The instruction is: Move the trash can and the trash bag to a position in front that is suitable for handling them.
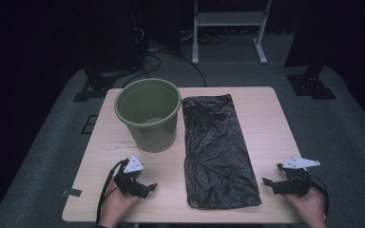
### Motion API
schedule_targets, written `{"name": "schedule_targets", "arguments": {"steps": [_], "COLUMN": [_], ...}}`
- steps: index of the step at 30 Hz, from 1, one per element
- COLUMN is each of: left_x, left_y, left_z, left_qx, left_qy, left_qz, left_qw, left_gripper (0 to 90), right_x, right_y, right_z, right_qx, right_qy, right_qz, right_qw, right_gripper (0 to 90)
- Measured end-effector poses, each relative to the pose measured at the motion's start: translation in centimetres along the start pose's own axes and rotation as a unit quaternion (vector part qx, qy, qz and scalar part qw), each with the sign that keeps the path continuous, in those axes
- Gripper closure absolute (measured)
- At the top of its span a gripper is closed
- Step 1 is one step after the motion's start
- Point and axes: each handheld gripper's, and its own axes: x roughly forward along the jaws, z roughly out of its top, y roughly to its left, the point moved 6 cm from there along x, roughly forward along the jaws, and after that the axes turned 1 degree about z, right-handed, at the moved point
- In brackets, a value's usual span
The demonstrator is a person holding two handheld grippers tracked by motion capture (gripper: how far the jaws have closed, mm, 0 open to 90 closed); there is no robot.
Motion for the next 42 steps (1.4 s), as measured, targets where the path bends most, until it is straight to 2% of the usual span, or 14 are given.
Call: {"name": "schedule_targets", "arguments": {"steps": [5, 9, 16, 19, 20, 22, 23, 28, 30, 37, 38, 39, 40, 42], "left_x": [0.0, -0.1, 0.0, 0.0, 0.0, 0.0, 0.0, 0.0, 0.0, 0.0, 0.0, 0.0, 0.0, 0.0], "left_y": [-0.1, -0.1, -0.1, -0.1, -0.1, -0.1, -0.1, -0.1, -0.1, -0.1, -0.1, -0.1, -0.1, -0.1], "left_z": [0.0, -0.1, 0.0, 0.0, 0.0, 0.0, 0.0, 0.0, 0.0, 0.0, 0.0, 0.0, 0.0, 0.0], "left_qx": [-0.002, -0.002, -0.002, -0.002, -0.002, -0.002, -0.002, -0.002, -0.002, -0.002, -0.002, -0.002, -0.002, -0.001], "left_qy": [0.000, 0.000, 0.000, 0.000, 0.000, 0.000, 0.000, 0.000, 0.000, 0.000, 0.000, 0.000, 0.001, 0.001], "left_qz": [0.001, 0.002, 0.002, 0.002, 0.002, 0.002, 0.002, 0.002, 0.002, 0.002, 0.002, 0.002, 0.002, 0.002], "left_qw": [1.0000, 1.0000, 1.0000, 1.0000, 1.0000, 1.0000, 1.0000, 1.0000, 1.0000, 1.0000, 1.0000, 1.0000, 1.0000, 1.0000], "left_gripper": [0.0, 0.0, 0.0, 0.0, 0.0, 0.0, 0.0, 0.0, 0.0, 0.0, 0.0, 0.0, 0.0, 0.0], "right_x": [-0.3, -0.6, -1.0, -1.0, -0.8, -0.7, -0.2, 0.3, 0.5, 0.8, 0.7, 0.7, 0.7, 0.6], "right_y": [0.3, 0.5, 2.5, 3.1, 4.1, 4.6, 5.5, 6.4, 6.9, 7.1, 7.2, 7.2, 7.3, 7.3], "right_z": [0.2, 0.4, 1.0, 1.1, 1.3, 1.4, 1.5, 1.7, 1.6, 1.4, 1.3, 1.3, 1.3, 1.3], "right_qx": [0.020, 0.025, 0.015, 0.007, -0.002, -0.007, -0.015, -0.020, -0.022, -0.030, -0.035, -0.035, -0.044, -0.046], "right_qy": [-0.006, -0.013, -0.022, -0.016, -0.009, -0.005, 0.003, 0.013, 0.018, 0.026, 0.025, 0.025, 0.024, 0.023], "right_qz": [0.010, 0.016, 0.026, 0.020, 0.018, 0.018, 0.029, 0.040, 0.050, 0.049, 0.048, 0.048, 0.043, 0.042], "right_qw": [0.9997, 0.9995, 0.9993, 0.9997, 0.9998, 0.9998, 0.9995, 0.9989, 0.9984, 0.9980, 0.9979, 0.9979, 0.9978, 0.9978], "right_gripper": [13.4, 14.7, 18.4, 18.4, 18.5, 18.6, 24.1, 24.4, 28.1, 36.3, 42.1, 42.1, 49.3, 52.3]}}
